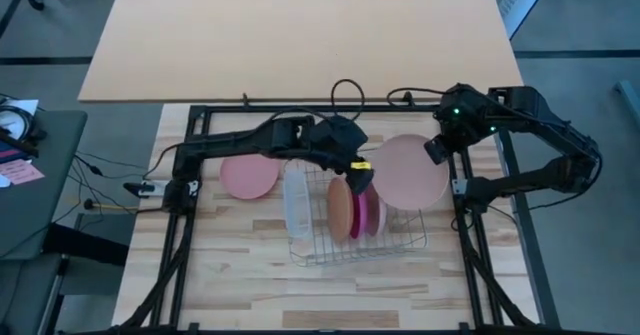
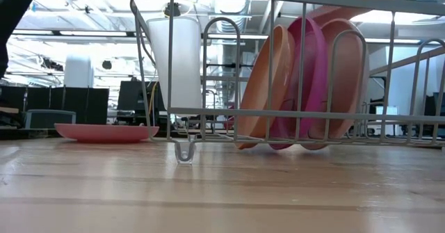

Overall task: Sort dishes
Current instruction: Put the light orange plate in the dish rack

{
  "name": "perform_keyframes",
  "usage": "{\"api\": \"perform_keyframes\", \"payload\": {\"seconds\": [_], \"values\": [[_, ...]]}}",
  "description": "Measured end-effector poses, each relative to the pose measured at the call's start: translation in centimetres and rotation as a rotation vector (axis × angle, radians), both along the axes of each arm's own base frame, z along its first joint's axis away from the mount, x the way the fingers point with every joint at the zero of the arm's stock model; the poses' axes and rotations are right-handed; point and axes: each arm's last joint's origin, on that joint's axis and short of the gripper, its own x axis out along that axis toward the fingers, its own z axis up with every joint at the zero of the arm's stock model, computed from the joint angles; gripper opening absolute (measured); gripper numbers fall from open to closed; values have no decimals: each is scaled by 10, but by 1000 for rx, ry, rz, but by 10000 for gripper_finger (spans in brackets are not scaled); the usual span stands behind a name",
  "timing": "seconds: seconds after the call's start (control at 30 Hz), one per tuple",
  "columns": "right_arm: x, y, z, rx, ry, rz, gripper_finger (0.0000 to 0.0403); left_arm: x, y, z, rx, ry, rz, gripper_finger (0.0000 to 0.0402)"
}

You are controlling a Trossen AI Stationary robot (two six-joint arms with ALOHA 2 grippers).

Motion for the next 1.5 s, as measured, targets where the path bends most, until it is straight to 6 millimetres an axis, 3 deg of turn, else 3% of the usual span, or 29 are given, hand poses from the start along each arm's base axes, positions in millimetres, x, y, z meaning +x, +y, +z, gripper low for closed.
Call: {"api": "perform_keyframes", "payload": {"seconds": [0.17, 0.37, 0.5, 0.7, 0.87, 1.13, 1.5], "values": [[-4, 1, 2, -19, -18, 27, 47, 9, 9, -20, -155, 83, 14, 100], [-9, 4, 8, -34, -98, 24, 47, 13, 27, -25, -279, 84, 120, 182], [-12, 5, 13, -35, -169, 16, 47, 12, 41, -25, -251, 75, 167, 214], [-10, 5, 17, -37, -229, -9, 47, 11, 49, -25, -209, 72, 179, 218], [-8, 4, 18, -37, -254, -21, 47, 10, 51, -25, -156, 72, 202, 177], [-7, 3, 20, -37, -277, -46, 47, 12, 51, -22, -128, 43, 208, 20], [-10, 5, 23, -36, -306, -60, 65, 12, 56, -19, -135, 12, 241, 6]]}}
